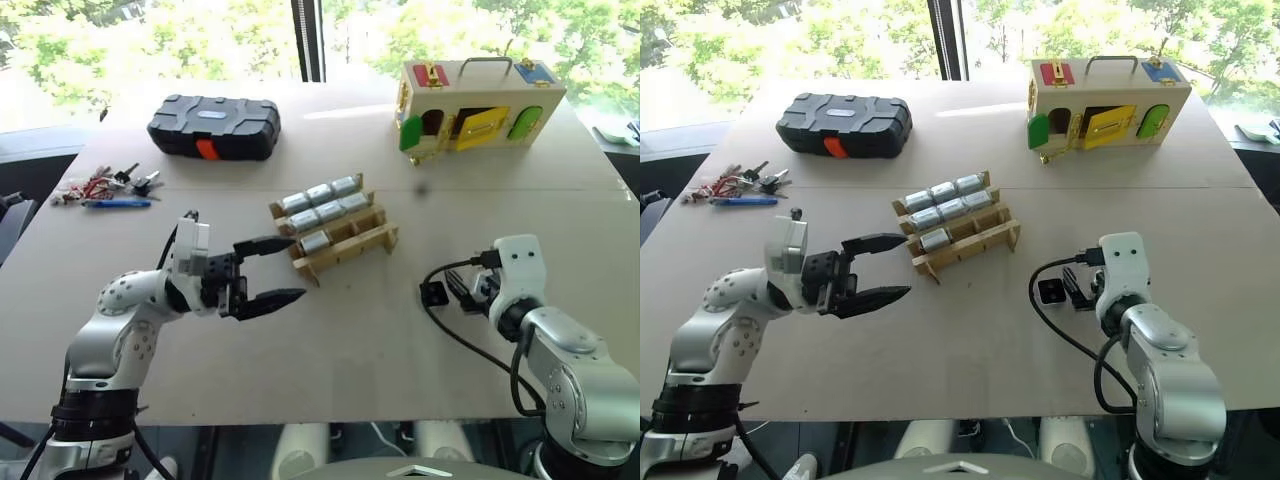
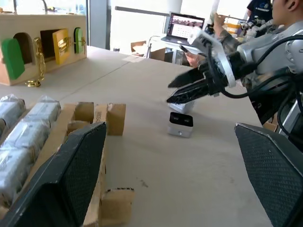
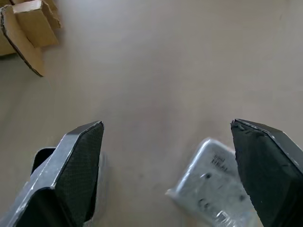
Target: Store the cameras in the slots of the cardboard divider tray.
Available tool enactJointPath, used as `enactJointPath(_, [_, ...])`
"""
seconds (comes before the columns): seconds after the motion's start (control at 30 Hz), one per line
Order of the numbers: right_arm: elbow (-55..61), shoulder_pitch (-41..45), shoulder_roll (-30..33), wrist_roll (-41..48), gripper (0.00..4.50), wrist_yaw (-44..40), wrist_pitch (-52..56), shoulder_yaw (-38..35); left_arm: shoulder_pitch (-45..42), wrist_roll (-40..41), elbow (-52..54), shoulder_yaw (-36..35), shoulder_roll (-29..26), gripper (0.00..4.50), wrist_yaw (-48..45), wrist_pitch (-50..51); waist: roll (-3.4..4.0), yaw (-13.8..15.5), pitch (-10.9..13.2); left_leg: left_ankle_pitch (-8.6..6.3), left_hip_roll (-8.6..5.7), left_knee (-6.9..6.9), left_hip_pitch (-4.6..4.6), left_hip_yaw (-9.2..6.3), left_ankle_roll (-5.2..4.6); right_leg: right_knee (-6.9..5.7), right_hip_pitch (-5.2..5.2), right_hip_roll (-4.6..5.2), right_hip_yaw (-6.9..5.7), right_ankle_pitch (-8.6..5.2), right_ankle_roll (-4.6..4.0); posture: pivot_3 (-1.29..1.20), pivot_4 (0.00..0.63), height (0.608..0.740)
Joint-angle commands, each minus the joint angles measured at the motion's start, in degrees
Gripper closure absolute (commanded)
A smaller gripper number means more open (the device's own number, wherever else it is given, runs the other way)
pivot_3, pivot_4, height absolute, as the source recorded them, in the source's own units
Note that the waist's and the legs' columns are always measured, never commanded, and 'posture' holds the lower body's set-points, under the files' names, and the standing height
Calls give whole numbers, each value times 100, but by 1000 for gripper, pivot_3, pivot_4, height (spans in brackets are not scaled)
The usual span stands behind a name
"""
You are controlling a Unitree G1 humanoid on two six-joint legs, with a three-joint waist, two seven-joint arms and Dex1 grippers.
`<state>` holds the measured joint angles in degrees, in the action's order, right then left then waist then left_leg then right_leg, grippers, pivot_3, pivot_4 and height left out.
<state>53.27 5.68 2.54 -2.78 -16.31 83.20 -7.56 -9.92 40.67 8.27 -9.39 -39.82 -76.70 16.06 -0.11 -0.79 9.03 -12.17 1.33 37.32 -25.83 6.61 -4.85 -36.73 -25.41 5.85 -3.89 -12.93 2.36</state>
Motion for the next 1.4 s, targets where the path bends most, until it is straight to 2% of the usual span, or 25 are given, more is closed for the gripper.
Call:
enactJointPath(0.03, [281,43,-94,-34,223,235,401,-397,-185,37,-13,14,-119,0,-254,-10,-1,0,0,0,-1,1,0,0,0,0,1,-9,-1,0,1,0,150,740])
enactJointPath(0.3, [313,-239,-161,91,223,427,701,-518,-395,2,-90,83,-34,0,-253,-4,-2,-14,-1,1,2,4,9,0,0,0,8,-33,1,-2,5,0,150,740])
enactJointPath(0.53, [-95,-111,-345,162,223,594,357,-685,-426,24,-8,86,-25,0,-182,59,-12,-18,-7,1,5,8,14,3,0,0,14,-39,5,0,9,0,150,740])
enactJointPath(0.67, [-203,-279,-130,174,223,664,39,-436,-468,48,-33,52,-29,0,-144,134,-12,-9,-7,1,5,9,15,2,0,0,16,-39,5,-1,7,0,150,740])
enactJointPath(0.77, [-195,-416,-112,235,992,662,-44,-409,-522,223,107,23,25,0,215,526,-13,-6,-7,1,5,9,16,2,0,0,16,-39,5,-1,8,0,150,740])
enactJointPath(0.83, [-198,-505,31,248,2002,660,-152,-330,-531,244,312,92,32,0,426,748,-13,-10,-8,1,6,9,17,0,0,0,18,-41,5,1,12,0,150,740])
enactJointPath(0.87, [-200,-547,140,259,2359,646,-223,-275,-547,282,437,120,65,0,560,854,-13,-12,-8,1,6,9,17,1,0,0,19,-41,5,1,13,0,150,740])
enactJointPath(0.9, [-182,-648,514,184,2687,609,-592,-60,-606,221,622,214,110,0,762,935,-13,-9,-8,1,6,9,17,1,0,0,20,-41,5,1,13,0,150,740])
enactJointPath(0.97, [-139,-817,1082,100,2687,536,-1185,251,-718,251,891,318,152,0,1109,1233,-15,7,-7,1,3,11,16,-1,0,1,20,-39,4,0,12,0,150,740])
enactJointPath(1.0, [-11,-943,1611,31,2687,325,-1779,503,-914,397,1029,369,165,0,1540,1708,-15,5,-7,1,1,11,16,0,-1,2,22,-38,5,-2,11,0,150,740])
enactJointPath(1.07, [236,-1037,2550,-88,2687,-251,-2945,821,-1536,1117,1030,502,88,0,2131,3087,-15,11,1,1,6,12,22,1,0,1,23,-44,8,-1,14,0,150,740])
enactJointPath(1.13, [284,-915,3171,-122,2687,-679,-3741,931,-2158,1690,689,596,321,0,2457,3946,-28,17,6,2,6,25,20,-8,-3,-5,28,-49,8,-17,42,0,150,740])
enactJointPath(1.2, [139,-758,3557,-111,2687,-943,-4468,1019,-2635,1997,371,619,614,0,2849,4544,-35,13,9,15,10,42,30,-19,-28,-5,48,-61,6,-20,70,0,150,740])
enactJointPath(1.3, [-148,-213,4014,-202,2687,-1403,-5469,1319,-3184,2022,-219,681,1148,0,3453,5067,-53,12,18,10,9,45,61,-22,-37,-3,85,-63,8,-24,82,0,150,740])
enactJointPath(1.4, [-398,167,4039,-148,2687,-1587,-5904,1499,-3380,2074,-498,572,1344,0,3705,5389,-80,2,34,1,12,41,97,-21,-50,-2,117,-64,10,-24,82,0,150,740])
